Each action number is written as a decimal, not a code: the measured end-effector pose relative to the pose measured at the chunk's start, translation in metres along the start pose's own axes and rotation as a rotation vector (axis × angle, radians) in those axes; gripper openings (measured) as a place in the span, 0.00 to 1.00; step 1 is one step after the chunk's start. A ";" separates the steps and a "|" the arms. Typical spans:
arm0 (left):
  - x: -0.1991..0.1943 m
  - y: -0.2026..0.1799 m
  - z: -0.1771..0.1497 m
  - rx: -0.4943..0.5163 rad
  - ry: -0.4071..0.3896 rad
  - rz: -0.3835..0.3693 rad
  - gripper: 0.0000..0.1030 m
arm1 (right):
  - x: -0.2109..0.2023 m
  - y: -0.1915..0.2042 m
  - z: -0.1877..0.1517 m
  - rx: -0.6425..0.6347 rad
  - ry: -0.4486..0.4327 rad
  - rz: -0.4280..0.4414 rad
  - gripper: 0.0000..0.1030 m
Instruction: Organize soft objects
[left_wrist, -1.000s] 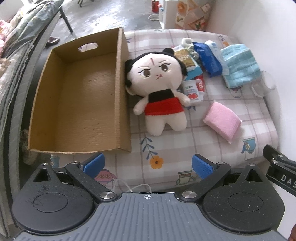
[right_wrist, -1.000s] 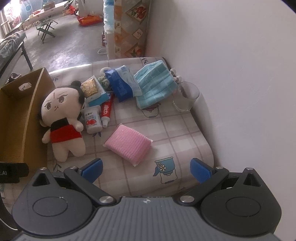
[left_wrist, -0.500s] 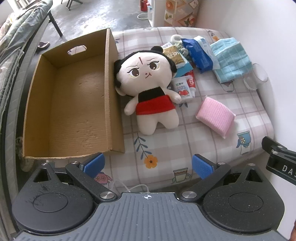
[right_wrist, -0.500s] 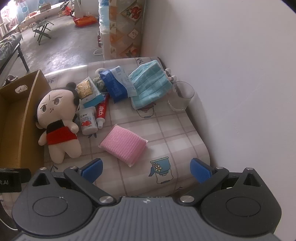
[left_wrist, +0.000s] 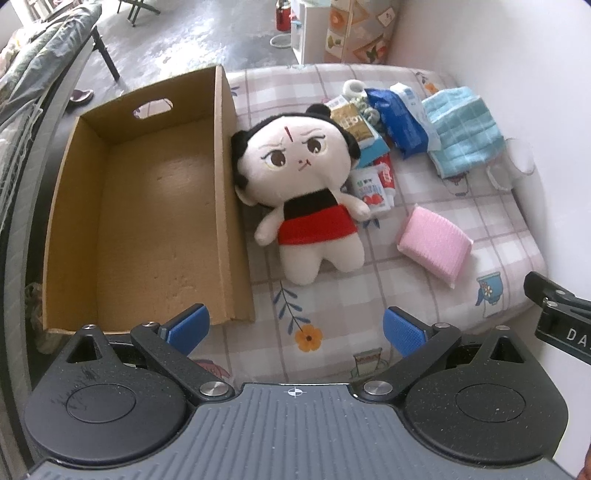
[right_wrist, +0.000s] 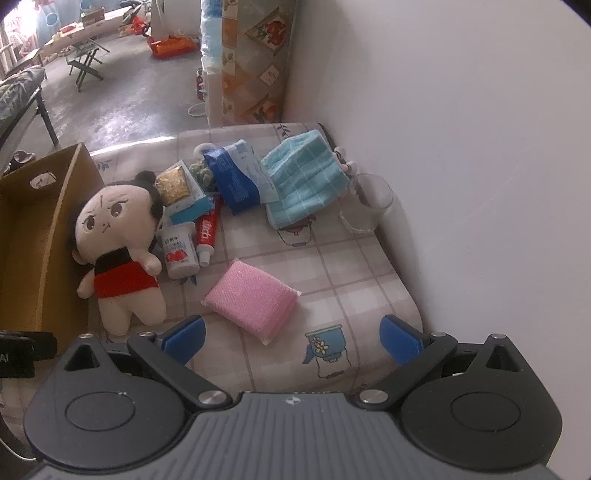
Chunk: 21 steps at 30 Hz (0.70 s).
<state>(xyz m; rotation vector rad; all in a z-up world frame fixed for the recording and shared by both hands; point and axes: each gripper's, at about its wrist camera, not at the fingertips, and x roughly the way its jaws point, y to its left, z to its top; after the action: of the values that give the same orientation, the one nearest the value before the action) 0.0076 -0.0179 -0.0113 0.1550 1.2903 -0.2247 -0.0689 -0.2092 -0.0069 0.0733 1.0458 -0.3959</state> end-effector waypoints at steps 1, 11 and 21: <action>0.000 0.002 0.001 0.000 -0.007 -0.003 0.98 | 0.000 0.001 0.001 -0.002 -0.006 0.003 0.99; -0.002 0.034 0.005 -0.059 -0.153 -0.068 0.98 | -0.004 0.011 0.003 -0.126 -0.122 0.063 1.00; 0.009 0.024 0.018 -0.190 -0.290 -0.124 0.98 | 0.000 -0.011 -0.003 -0.268 -0.171 0.155 1.00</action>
<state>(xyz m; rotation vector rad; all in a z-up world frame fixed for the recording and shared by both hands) 0.0333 0.0006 -0.0153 -0.1170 1.0263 -0.2209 -0.0756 -0.2188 -0.0069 -0.1169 0.9088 -0.1174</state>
